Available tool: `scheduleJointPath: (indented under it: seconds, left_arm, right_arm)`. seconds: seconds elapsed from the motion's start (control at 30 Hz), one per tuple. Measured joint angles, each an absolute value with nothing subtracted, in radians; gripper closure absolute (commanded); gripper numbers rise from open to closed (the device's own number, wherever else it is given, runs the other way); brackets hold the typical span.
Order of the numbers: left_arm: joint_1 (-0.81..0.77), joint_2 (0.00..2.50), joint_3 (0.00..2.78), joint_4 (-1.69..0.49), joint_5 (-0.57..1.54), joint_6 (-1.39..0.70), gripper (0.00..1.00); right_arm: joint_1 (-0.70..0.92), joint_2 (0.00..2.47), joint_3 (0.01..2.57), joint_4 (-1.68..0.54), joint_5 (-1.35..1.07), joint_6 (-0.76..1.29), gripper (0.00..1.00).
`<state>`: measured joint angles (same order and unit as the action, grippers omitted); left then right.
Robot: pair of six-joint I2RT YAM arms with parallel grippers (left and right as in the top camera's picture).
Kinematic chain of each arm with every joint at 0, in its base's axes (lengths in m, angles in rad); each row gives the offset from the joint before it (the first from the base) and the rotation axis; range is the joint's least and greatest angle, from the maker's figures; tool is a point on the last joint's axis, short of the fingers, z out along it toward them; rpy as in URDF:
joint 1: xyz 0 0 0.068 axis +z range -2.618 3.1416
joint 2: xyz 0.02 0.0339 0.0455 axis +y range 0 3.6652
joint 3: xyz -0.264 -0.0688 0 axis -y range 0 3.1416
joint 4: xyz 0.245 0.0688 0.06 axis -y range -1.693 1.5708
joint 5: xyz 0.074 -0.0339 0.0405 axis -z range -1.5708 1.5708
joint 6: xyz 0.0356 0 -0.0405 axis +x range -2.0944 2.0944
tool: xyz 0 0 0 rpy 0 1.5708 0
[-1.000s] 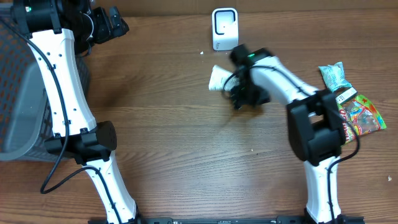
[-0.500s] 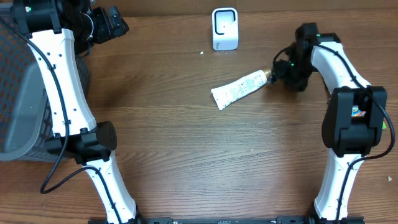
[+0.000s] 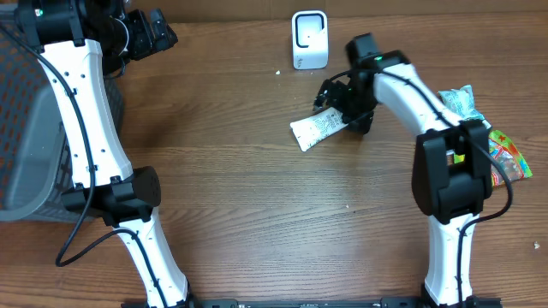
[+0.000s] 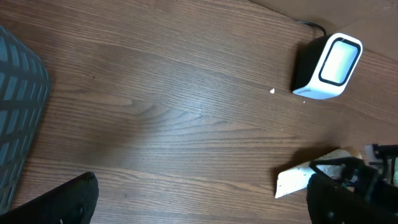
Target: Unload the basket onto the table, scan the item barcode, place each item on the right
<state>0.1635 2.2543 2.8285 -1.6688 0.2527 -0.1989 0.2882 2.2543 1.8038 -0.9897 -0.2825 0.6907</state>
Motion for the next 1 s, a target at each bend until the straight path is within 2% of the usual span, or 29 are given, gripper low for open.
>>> scheduleJointPath:
  seconds: [0.17, 0.33, 0.5, 0.7, 1.0]
  left_arm:
    - [0.163, 2.254, 2.828, -1.669, 0.253, -0.199, 0.0]
    - [0.163, 2.254, 2.828, -1.669, 0.253, -0.199, 0.0]
    - [0.163, 2.254, 2.828, -1.669, 0.253, -0.199, 0.0]
    - [0.163, 2.254, 2.828, -1.669, 0.253, -0.199, 0.0]
    - [0.163, 2.254, 2.828, -1.669, 0.253, -0.199, 0.0]
  right_arm:
    - [0.36, 2.254, 1.762, -0.987, -0.16, 0.879, 0.04]
    - [0.397, 2.251, 1.748, -0.993, -0.088, 0.91, 0.05]
    - [0.386, 2.249, 1.744, -1.074, -0.045, 0.723, 0.01]
    - [0.319, 2.249, 1.742, -1.138, 0.003, 0.49, 0.01]
    - [0.17, 2.225, 1.882, -1.201, -0.133, 0.233, 0.0]
